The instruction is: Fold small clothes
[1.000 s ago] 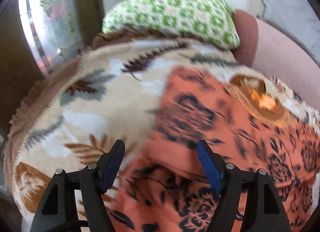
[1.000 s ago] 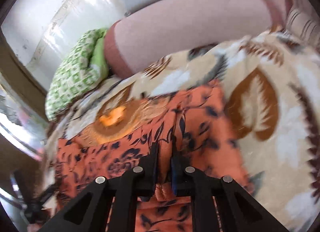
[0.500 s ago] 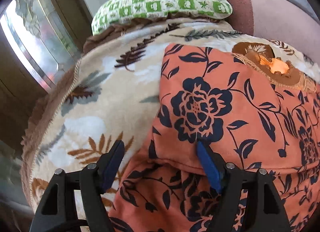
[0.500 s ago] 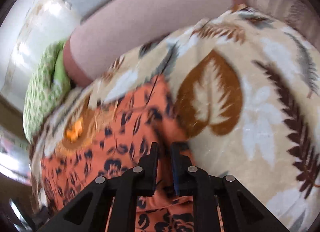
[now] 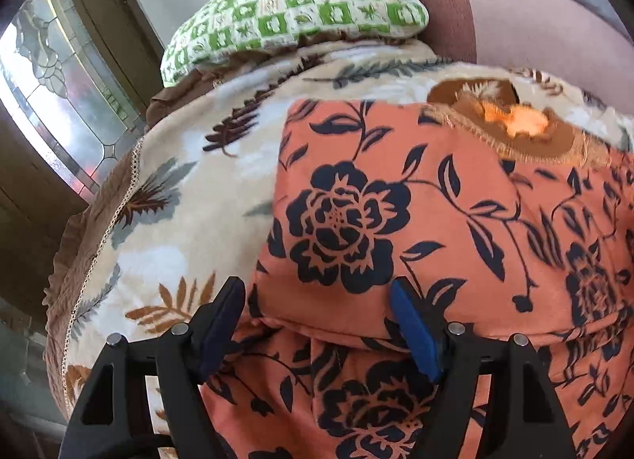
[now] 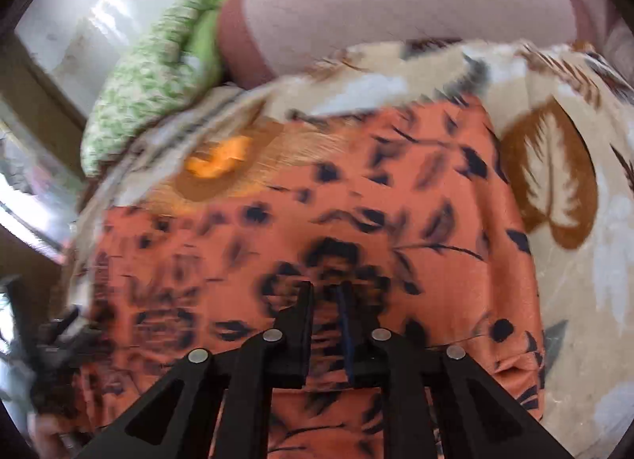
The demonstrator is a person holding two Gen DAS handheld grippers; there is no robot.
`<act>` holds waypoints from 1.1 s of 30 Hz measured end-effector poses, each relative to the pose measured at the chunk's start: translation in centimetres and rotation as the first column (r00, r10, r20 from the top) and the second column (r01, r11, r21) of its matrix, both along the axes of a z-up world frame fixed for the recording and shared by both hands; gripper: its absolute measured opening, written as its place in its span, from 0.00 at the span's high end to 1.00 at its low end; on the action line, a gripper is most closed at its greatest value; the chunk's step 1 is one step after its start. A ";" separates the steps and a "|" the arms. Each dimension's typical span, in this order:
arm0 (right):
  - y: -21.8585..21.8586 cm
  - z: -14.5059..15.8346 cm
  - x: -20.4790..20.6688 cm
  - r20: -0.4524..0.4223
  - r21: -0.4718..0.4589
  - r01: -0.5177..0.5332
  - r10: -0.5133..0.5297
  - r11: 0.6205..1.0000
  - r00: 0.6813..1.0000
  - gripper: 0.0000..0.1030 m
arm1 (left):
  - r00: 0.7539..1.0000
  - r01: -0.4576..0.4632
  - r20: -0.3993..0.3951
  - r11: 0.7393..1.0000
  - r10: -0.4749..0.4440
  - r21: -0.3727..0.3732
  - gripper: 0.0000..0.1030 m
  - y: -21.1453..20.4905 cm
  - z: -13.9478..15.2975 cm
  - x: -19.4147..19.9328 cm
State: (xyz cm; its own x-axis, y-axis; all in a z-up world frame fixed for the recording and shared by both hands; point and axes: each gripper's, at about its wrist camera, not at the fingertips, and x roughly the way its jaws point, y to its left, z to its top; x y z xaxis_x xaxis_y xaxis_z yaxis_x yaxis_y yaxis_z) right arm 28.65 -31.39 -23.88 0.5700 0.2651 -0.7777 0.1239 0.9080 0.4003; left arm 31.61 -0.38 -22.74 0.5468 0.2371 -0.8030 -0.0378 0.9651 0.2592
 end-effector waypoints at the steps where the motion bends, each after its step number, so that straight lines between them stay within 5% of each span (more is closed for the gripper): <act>1: 0.7 0.9 -0.2 0.043 0.010 -0.028 0.028 1.000 0.999 0.85 | 1.000 0.004 0.018 1.000 -0.004 -0.015 0.26 0.1 0.5 -0.1; 10: 12.4 3.9 2.3 0.151 0.037 -0.305 0.296 0.952 0.943 0.85 | 0.982 -0.038 0.185 0.998 0.047 -0.054 0.26 3.2 4.5 -0.9; 18: 20.3 -0.1 8.1 0.067 0.092 -0.410 0.405 0.907 0.912 0.85 | 0.968 -0.086 0.228 0.992 0.106 -0.095 0.26 7.1 6.0 -1.3; 21: 21.7 -2.4 9.5 0.015 0.102 -0.405 0.405 0.909 0.914 0.85 | 0.966 -0.090 0.232 0.991 0.112 -0.104 0.26 7.9 6.2 -1.4; 33: 21.6 1.0 5.2 0.090 0.063 -0.423 0.417 0.904 0.905 0.85 | 0.950 -0.139 0.262 0.981 0.171 -0.134 0.26 10.5 7.0 -2.1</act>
